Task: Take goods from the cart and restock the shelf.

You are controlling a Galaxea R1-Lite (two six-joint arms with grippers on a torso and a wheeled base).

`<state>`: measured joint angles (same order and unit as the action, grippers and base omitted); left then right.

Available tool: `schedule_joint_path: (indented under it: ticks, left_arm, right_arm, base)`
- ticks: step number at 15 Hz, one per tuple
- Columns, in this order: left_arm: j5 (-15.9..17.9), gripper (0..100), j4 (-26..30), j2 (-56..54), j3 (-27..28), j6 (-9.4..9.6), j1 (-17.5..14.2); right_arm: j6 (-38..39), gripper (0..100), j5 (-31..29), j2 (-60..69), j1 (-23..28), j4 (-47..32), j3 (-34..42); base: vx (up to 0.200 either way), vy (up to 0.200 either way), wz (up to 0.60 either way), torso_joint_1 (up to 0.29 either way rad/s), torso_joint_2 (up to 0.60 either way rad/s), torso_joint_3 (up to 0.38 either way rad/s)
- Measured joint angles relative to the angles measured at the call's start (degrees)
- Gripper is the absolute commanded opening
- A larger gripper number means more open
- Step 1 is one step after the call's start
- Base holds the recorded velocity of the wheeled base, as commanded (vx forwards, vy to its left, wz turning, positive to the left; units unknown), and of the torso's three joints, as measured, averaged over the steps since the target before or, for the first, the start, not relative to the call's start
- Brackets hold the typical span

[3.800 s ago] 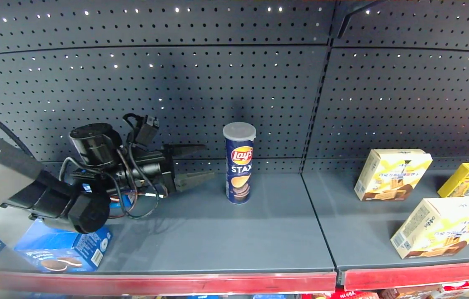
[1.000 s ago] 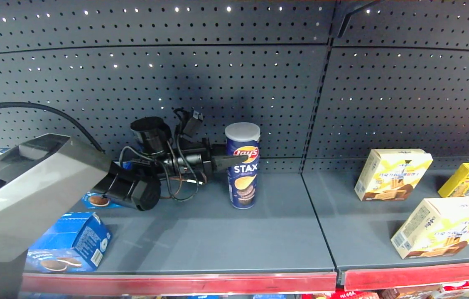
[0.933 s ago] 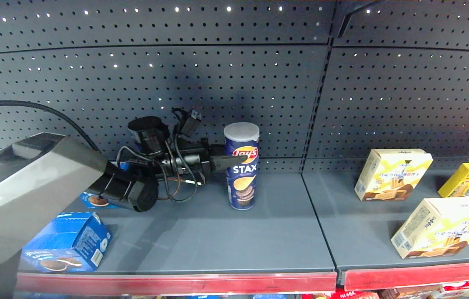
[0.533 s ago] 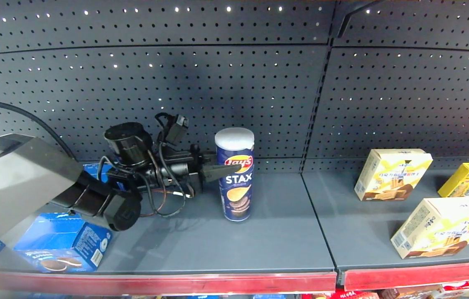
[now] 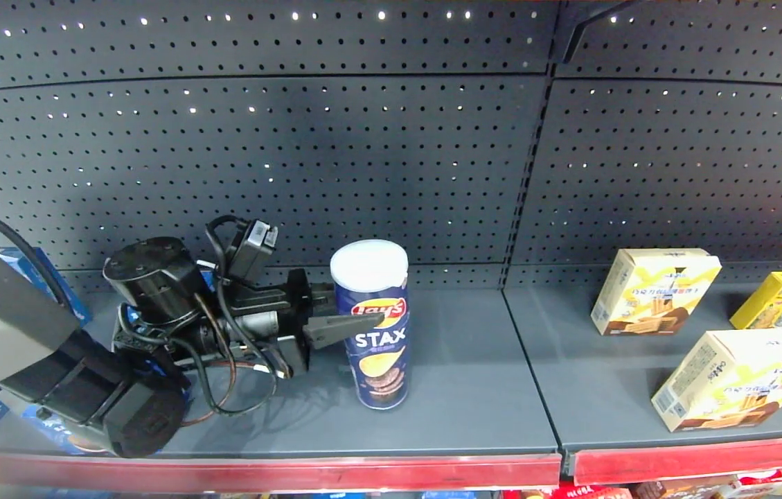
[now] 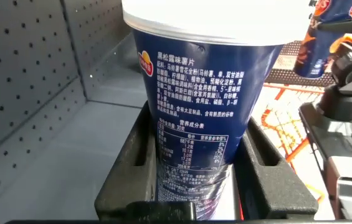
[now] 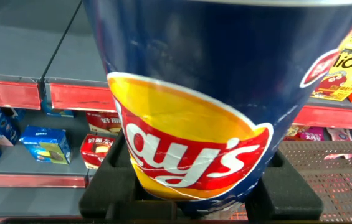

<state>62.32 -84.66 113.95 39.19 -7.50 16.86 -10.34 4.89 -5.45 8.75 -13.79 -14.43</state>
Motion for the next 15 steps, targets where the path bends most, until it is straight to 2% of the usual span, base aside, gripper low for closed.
schedule_joint_path:
  ticks: [8,11,15]
  left_arm:
    - [-0.24,0,-3.12,-2.21,-8.68,0.39,0.30]
    - [-0.33,0,-3.22,-1.88,-9.22,0.44,0.28]
    - [-0.35,0,-3.39,-0.39,-9.13,2.08,0.26]
  right_arm:
    - [0.00,0,0.00,0.00,0.04,0.00,0.00]
    - [0.00,0,0.00,0.00,0.04,-0.02,0.09]
    - [-0.02,0,0.01,0.00,0.00,0.00,0.13]
  base:
    - [0.000,0.000,0.00,0.000,0.00,0.000]
    - [0.000,0.000,0.00,0.000,0.00,0.000]
    - [0.000,0.000,0.00,0.000,0.00,0.000]
